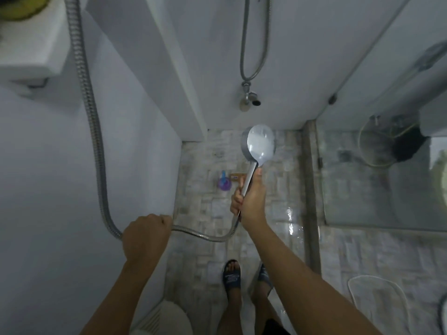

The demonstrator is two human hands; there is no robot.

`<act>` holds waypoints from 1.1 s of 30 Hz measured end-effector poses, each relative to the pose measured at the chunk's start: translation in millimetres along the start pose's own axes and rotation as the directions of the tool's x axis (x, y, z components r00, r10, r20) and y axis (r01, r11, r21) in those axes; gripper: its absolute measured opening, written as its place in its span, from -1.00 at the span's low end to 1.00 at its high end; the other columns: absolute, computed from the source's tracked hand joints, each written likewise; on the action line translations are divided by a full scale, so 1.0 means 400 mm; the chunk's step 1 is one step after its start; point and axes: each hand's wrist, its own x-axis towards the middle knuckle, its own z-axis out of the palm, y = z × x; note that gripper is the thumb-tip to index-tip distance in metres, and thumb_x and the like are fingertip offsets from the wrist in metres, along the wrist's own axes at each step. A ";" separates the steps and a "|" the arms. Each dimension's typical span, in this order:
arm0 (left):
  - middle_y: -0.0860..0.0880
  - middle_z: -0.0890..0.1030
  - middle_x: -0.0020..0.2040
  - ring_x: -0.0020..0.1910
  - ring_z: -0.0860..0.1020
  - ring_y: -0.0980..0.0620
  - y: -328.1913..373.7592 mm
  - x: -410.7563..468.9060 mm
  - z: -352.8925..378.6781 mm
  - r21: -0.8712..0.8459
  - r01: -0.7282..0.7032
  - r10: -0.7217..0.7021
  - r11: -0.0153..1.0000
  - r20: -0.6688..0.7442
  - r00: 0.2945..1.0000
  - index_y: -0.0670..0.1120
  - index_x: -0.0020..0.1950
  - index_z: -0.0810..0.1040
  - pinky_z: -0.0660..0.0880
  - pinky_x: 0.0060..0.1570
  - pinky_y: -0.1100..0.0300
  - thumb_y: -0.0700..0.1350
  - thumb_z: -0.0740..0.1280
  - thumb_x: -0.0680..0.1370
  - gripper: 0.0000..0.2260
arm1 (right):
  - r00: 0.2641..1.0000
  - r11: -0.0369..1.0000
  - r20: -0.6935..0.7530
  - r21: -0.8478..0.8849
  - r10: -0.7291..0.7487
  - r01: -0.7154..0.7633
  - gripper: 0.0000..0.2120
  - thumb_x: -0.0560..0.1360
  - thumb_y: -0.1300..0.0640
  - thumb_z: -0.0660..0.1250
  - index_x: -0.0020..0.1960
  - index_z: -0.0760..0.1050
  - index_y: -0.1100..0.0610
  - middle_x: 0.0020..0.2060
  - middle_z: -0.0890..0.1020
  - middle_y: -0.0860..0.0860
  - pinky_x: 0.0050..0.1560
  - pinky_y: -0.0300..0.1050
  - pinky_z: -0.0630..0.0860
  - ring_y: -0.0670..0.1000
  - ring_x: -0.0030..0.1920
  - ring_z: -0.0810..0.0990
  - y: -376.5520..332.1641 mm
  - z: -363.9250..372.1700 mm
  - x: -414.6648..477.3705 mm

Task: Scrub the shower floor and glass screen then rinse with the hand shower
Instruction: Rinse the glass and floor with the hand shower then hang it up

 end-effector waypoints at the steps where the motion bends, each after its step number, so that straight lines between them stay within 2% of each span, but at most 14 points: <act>1: 0.02 0.18 -0.57 -0.58 0.13 0.15 0.002 0.003 -0.003 0.006 -0.017 0.017 1.000 -0.039 0.999 -0.08 -0.50 0.26 0.08 -0.43 0.38 -0.21 0.13 0.54 -0.61 | 0.999 0.999 -0.013 0.000 0.040 -0.040 -0.39 0.56 -0.40 0.00 -0.34 0.41 0.07 -0.57 0.22 0.05 -0.51 -0.27 0.14 -0.05 -0.60 0.15 0.019 -0.004 -0.008; 3: -0.01 0.23 -0.58 -0.57 0.15 0.13 -0.021 0.001 -0.004 0.027 -0.024 0.026 0.999 -0.056 0.998 -0.11 -0.51 0.31 0.05 -0.43 0.37 -0.30 0.25 0.47 -0.65 | 0.994 0.994 -0.032 -0.010 0.104 -0.105 -0.39 0.56 -0.40 0.02 -0.37 0.40 0.05 -0.57 0.24 0.04 -0.52 -0.28 0.16 -0.04 -0.61 0.17 0.073 0.007 -0.035; 6: -0.01 0.22 -0.60 -0.58 0.13 0.11 -0.039 0.006 -0.018 0.076 -0.021 0.025 0.997 -0.061 0.998 -0.10 -0.55 0.30 0.05 -0.46 0.37 -0.19 0.17 0.52 -0.60 | 0.988 0.988 -0.041 -0.034 0.150 -0.151 -0.40 0.56 -0.39 0.02 -0.39 0.36 0.05 -0.55 0.21 0.05 -0.49 -0.26 0.13 -0.05 -0.59 0.15 0.149 0.019 -0.077; 7: 0.02 0.22 -0.61 -0.58 0.10 0.10 -0.042 0.003 -0.029 0.135 -0.028 0.038 0.991 -0.068 0.997 -0.06 -0.56 0.30 0.00 -0.46 0.39 -0.18 0.23 0.49 -0.60 | 0.986 0.986 -0.049 -0.039 0.161 -0.163 -0.40 0.57 -0.38 0.02 -0.38 0.36 0.06 -0.55 0.21 0.05 -0.49 -0.26 0.14 -0.05 -0.59 0.15 0.172 0.025 -0.091; 9: 0.02 0.23 -0.64 -0.59 0.08 0.11 -0.035 0.000 -0.049 0.165 -0.058 0.077 0.985 -0.113 0.991 -0.05 -0.59 0.29 -0.06 -0.46 0.40 -0.29 0.47 0.29 -0.59 | 0.980 0.981 -0.072 -0.055 0.184 -0.188 -0.41 0.58 -0.36 0.02 -0.36 0.36 0.08 -0.54 0.22 0.05 -0.50 -0.27 0.15 -0.04 -0.60 0.17 0.200 0.026 -0.110; 11: -0.02 0.25 -0.65 -0.58 0.10 0.13 -0.025 -0.008 -0.060 0.091 -0.091 0.101 0.992 -0.111 0.989 -0.10 -0.61 0.28 -0.02 -0.45 0.39 -0.39 0.52 0.18 -0.56 | 0.975 0.974 -0.082 -0.070 0.208 -0.214 -0.41 0.59 -0.34 0.03 -0.35 0.36 0.09 -0.55 0.24 0.06 -0.50 -0.26 0.16 -0.03 -0.60 0.18 0.217 0.026 -0.123; 14: 0.01 0.22 -0.63 -0.60 0.12 0.13 -0.016 -0.022 -0.056 -0.039 -0.043 0.039 0.998 -0.092 0.995 -0.02 -0.55 0.18 -0.11 -0.40 0.41 -0.26 0.34 0.39 -0.57 | 0.969 0.968 -0.091 -0.089 0.228 -0.236 -0.41 0.59 -0.35 0.02 -0.35 0.36 0.10 -0.56 0.25 0.05 -0.51 -0.28 0.17 -0.02 -0.61 0.19 0.220 0.013 -0.136; 17: 0.00 0.24 -0.63 -0.62 0.13 0.11 -0.008 -0.032 -0.062 -0.083 0.006 -0.012 0.997 -0.075 0.997 -0.01 -0.54 0.16 -0.12 -0.43 0.39 -0.10 0.12 0.46 -0.64 | 0.973 0.969 -0.091 -0.113 0.210 -0.220 -0.41 0.58 -0.36 0.02 -0.33 0.36 0.10 -0.56 0.26 0.05 -0.51 -0.27 0.19 -0.02 -0.60 0.20 0.203 -0.005 -0.140; 22: 0.09 0.09 -0.55 -0.58 0.03 0.16 -0.027 -0.022 -0.074 -0.017 0.111 -0.111 0.994 0.032 0.993 -0.03 -0.51 0.21 -0.09 -0.43 0.37 -0.07 -0.01 0.49 -0.65 | 0.984 0.979 -0.065 -0.116 0.164 -0.171 -0.40 0.55 -0.40 0.04 -0.34 0.36 0.09 -0.57 0.24 0.05 -0.49 -0.24 0.20 -0.02 -0.60 0.20 0.152 -0.015 -0.125; 24: 0.07 0.11 -0.52 -0.56 0.09 0.12 -0.036 -0.013 -0.081 0.057 0.129 -0.134 0.990 0.105 0.985 -0.06 -0.44 0.29 -0.04 -0.46 0.32 -0.04 -0.09 0.52 -0.62 | 0.984 0.978 -0.046 -0.106 0.173 -0.177 -0.40 0.55 -0.40 0.05 -0.36 0.36 0.08 -0.56 0.23 0.05 -0.49 -0.25 0.19 -0.03 -0.60 0.18 0.135 -0.008 -0.115; 27: 0.03 0.30 -0.42 -0.36 0.41 -0.03 -0.032 0.033 -0.097 0.063 0.247 -0.255 0.967 0.198 0.947 -0.03 -0.27 0.41 0.13 -0.46 0.27 0.05 0.04 0.63 -0.66 | 0.984 0.978 -0.025 -0.110 0.176 -0.178 -0.40 0.55 -0.40 0.04 -0.35 0.37 0.08 -0.56 0.23 0.03 -0.50 -0.28 0.17 -0.03 -0.60 0.18 0.096 0.011 -0.087; 29: 0.03 0.32 -0.40 -0.30 0.44 -0.06 -0.024 0.056 -0.112 0.054 0.293 -0.297 0.955 0.249 0.922 -0.03 -0.23 0.44 0.16 -0.45 0.25 0.06 0.08 0.64 -0.68 | 0.988 0.984 -0.023 -0.097 0.151 -0.153 -0.40 0.55 -0.40 0.03 -0.32 0.36 0.08 -0.55 0.23 0.03 -0.51 -0.27 0.16 -0.03 -0.60 0.18 0.063 0.025 -0.064; 30: 0.02 0.30 -0.41 -0.34 0.41 -0.05 -0.027 0.062 -0.111 0.088 0.274 -0.287 0.958 0.241 0.927 -0.04 -0.22 0.46 0.17 -0.46 0.23 0.04 0.05 0.64 -0.66 | 0.991 0.986 -0.024 -0.101 0.135 -0.136 -0.41 0.55 -0.40 0.03 -0.32 0.36 0.08 -0.55 0.23 0.03 -0.51 -0.27 0.16 -0.03 -0.60 0.18 0.046 0.035 -0.053; 33: -0.02 0.15 -0.45 -0.50 0.19 0.11 -0.055 0.084 -0.074 0.197 0.017 -0.061 0.980 0.218 0.974 -0.16 -0.25 0.54 0.16 -0.46 0.28 -0.21 0.10 0.57 -0.71 | 0.997 0.989 -0.025 -0.126 0.070 -0.073 -0.41 0.57 -0.38 0.04 -0.34 0.35 0.09 -0.56 0.25 0.05 -0.51 -0.26 0.18 -0.03 -0.60 0.19 0.000 0.074 -0.005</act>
